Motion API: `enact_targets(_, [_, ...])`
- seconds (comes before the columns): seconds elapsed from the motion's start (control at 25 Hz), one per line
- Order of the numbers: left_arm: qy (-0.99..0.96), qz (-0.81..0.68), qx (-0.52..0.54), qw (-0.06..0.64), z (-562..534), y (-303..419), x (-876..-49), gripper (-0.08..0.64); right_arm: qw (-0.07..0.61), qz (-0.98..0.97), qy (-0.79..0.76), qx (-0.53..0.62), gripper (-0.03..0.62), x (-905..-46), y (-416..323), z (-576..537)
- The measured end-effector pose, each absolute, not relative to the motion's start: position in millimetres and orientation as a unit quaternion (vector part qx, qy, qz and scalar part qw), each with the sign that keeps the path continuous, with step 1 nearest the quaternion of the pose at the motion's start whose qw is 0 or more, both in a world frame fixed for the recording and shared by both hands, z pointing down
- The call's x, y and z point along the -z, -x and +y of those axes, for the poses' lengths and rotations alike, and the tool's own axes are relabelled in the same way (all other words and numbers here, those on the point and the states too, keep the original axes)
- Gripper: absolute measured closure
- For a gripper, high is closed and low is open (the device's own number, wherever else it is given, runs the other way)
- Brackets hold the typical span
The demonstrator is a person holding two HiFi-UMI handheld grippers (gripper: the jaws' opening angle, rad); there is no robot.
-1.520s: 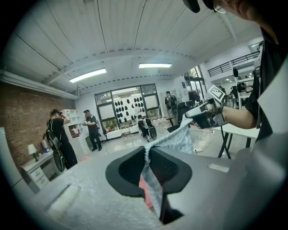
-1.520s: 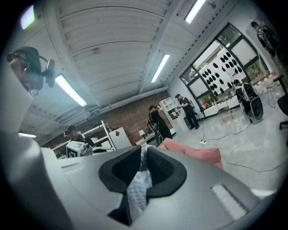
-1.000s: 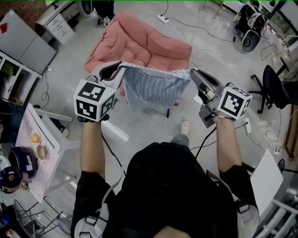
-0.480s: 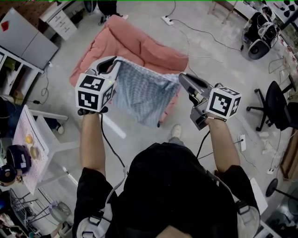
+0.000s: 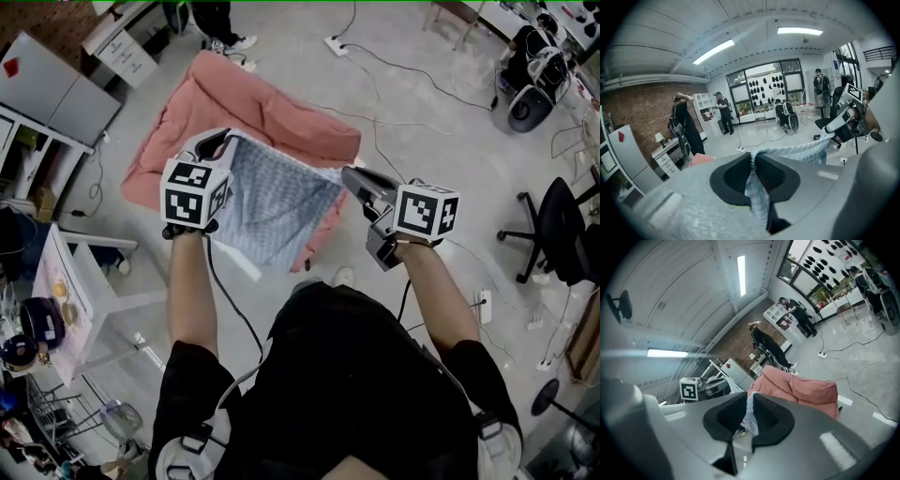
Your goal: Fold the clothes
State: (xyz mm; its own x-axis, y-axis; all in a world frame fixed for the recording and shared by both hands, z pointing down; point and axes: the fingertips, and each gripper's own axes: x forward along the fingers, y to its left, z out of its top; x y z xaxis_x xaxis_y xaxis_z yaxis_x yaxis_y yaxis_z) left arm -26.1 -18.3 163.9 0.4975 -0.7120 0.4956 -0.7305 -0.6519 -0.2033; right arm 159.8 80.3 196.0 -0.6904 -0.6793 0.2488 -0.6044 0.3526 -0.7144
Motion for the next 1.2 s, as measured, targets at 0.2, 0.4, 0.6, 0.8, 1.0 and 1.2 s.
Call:
enact_targets(0.2, [-0.871, -0.395, -0.293, 0.021, -34, -12, -176, 0.523, 0.033, 0.814, 0.41, 0.41, 0.549, -211, -190, 72])
enact_targets(0.4, [-0.875, -0.371, -0.31, 0.028, -66, -41, -201, 0.523, 0.03, 0.794, 0.429, 0.43, 0.549, -236, -212, 50])
enact_targets(0.6, [-0.875, -0.357, -0.324, 0.042, -111, -61, -226, 0.523, 0.015, 0.78, 0.437, 0.448, 0.549, -259, -232, 6])
enact_targets(0.8, [-0.871, -0.357, -0.33, 0.069, -161, -63, -257, 0.523, -0.016, 0.773, 0.434, 0.462, 0.549, -285, -236, -46])
enact_targets(1.0, [-0.872, -0.358, -0.322, 0.091, -209, -61, -275, 0.523, -0.021, 0.754, 0.43, 0.496, 0.549, -306, -238, -95])
enact_targets(1.2, [-0.872, -0.355, -0.322, 0.102, -257, -56, -285, 0.523, -0.022, 0.744, 0.438, 0.505, 0.549, -312, -237, -143])
